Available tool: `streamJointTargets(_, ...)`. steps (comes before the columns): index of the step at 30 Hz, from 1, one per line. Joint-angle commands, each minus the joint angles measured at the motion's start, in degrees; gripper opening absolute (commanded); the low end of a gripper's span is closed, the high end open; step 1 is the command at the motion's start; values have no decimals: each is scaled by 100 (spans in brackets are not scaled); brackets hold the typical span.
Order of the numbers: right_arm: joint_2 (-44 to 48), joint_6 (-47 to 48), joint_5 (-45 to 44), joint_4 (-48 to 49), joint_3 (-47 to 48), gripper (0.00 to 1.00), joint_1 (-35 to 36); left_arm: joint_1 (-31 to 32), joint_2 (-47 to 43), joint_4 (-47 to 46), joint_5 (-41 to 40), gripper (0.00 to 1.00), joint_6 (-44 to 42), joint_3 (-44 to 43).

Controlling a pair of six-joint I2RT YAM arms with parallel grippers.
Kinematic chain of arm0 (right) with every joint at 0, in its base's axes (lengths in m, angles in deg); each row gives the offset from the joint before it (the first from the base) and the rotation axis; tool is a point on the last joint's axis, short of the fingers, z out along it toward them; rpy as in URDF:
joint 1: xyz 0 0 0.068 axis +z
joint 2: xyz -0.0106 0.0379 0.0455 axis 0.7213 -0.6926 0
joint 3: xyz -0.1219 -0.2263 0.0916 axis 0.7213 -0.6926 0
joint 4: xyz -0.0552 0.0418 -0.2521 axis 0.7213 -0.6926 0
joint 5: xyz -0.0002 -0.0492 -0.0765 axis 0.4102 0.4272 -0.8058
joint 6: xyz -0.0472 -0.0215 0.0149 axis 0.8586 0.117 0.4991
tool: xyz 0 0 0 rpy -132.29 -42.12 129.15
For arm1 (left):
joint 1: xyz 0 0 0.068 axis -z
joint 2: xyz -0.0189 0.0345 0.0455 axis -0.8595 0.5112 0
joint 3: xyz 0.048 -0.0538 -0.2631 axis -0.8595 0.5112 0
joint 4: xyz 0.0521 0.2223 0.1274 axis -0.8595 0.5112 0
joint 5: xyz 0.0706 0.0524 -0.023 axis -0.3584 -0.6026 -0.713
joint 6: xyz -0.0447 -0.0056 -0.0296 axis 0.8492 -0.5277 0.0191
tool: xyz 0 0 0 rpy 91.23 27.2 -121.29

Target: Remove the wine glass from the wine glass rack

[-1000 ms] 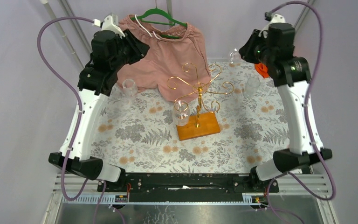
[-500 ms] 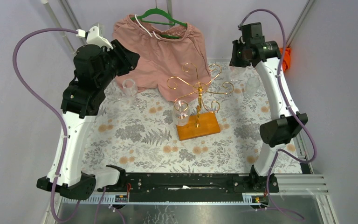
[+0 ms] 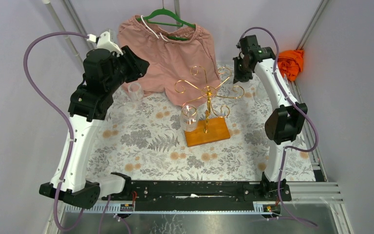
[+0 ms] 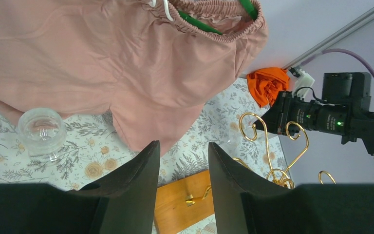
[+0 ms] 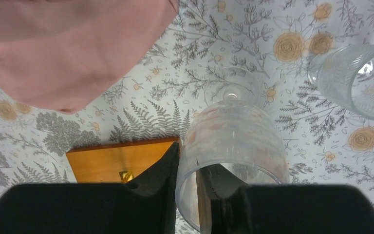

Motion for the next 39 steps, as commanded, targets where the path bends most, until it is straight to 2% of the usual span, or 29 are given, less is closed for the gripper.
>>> streamJointTargets(1,77,116,49,123,-318,0,17,40,-8,-207,171,49,-88,55)
streamJointTargets(8,-43,116,-130,334,-692,0,4,40,54,-208,200,50,-84,24)
streamJointTargets(13,-144,92,-13,441,-742,0,-44,40,95,-225,259,50,-97,29)
streamJointTargets(19,50,29,217,880,-1274,0,-110,40,100,-232,245,51,-119,46)
streamJointTargets(25,-3,34,190,766,-1272,1,-129,40,100,-267,284,51,-102,117)
streamJointTargets(28,56,12,204,790,-1303,13,-133,40,107,-271,291,51,-93,134)
streamJointTargets(31,101,11,211,719,-1243,35,-132,38,116,-272,305,51,-93,140)
streamJointTargets(33,148,14,203,666,-1181,40,-125,39,117,-276,312,52,-85,147)
streamJointTargets(39,347,-16,160,455,-989,45,-125,40,122,-268,330,52,-81,174)
